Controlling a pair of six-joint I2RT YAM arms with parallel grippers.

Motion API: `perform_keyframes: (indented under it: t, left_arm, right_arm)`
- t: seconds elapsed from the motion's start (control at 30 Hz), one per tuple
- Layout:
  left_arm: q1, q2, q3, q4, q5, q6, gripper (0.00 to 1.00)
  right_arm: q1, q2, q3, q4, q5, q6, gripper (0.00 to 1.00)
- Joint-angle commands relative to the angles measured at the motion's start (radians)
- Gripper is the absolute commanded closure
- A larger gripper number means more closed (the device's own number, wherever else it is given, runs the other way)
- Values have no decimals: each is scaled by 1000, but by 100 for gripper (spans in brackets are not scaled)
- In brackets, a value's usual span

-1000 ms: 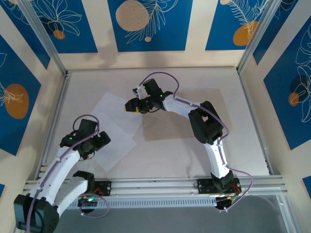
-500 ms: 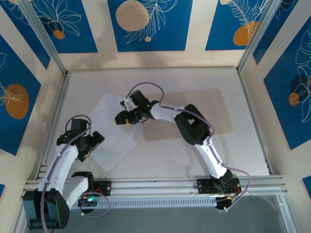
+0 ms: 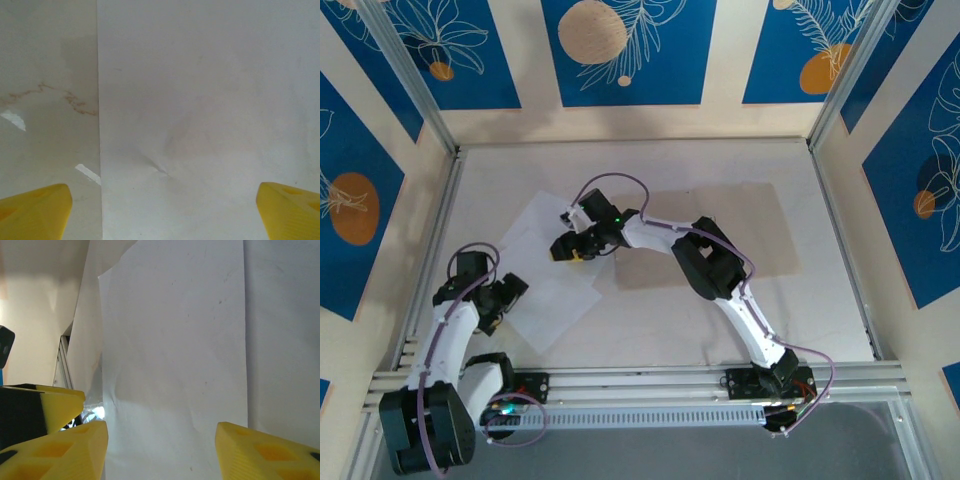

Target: Put the files into the folder

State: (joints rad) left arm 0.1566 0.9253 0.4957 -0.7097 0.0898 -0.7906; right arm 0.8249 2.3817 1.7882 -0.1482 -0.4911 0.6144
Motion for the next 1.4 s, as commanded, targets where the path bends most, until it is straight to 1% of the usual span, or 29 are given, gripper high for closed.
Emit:
perform_keyframes:
  t: [0.0, 0.07, 0.17, 0.3, 0.53, 0.8, 0.93, 1.17, 1.3, 1.37]
  left_arm:
    - [21, 6, -15, 19, 31, 23, 10]
    - [21, 5, -18, 27, 33, 25, 17]
    - [23, 7, -30, 32, 15, 25, 22]
    - [26, 12, -41, 39, -3, 27, 29]
    - [33, 14, -47, 39, -19, 28, 29]
    - [35, 38, -48, 44, -9, 27, 29]
    - [36, 46, -49, 46, -4, 30, 29]
    - [37, 63, -50, 53, 10, 37, 29]
    - [39, 69, -50, 68, 30, 46, 30]
    - [39, 74, -49, 80, 50, 54, 32]
  right_arm:
    - [10, 41, 39, -33, -24, 20, 41]
    - [12, 53, 52, -36, -31, 27, 42]
    - [16, 60, 57, -38, -40, 33, 45]
    - [26, 59, 65, -67, -19, 21, 47]
    - [44, 80, 115, -146, 42, -18, 47]
    - [45, 77, 108, -168, 79, -20, 47]
    - [62, 53, 134, -241, 186, -82, 48]
    - [73, 11, 209, -388, 330, -161, 47]
    - [69, 19, 231, -419, 361, -168, 47]
    - [69, 19, 228, -422, 362, -166, 47]
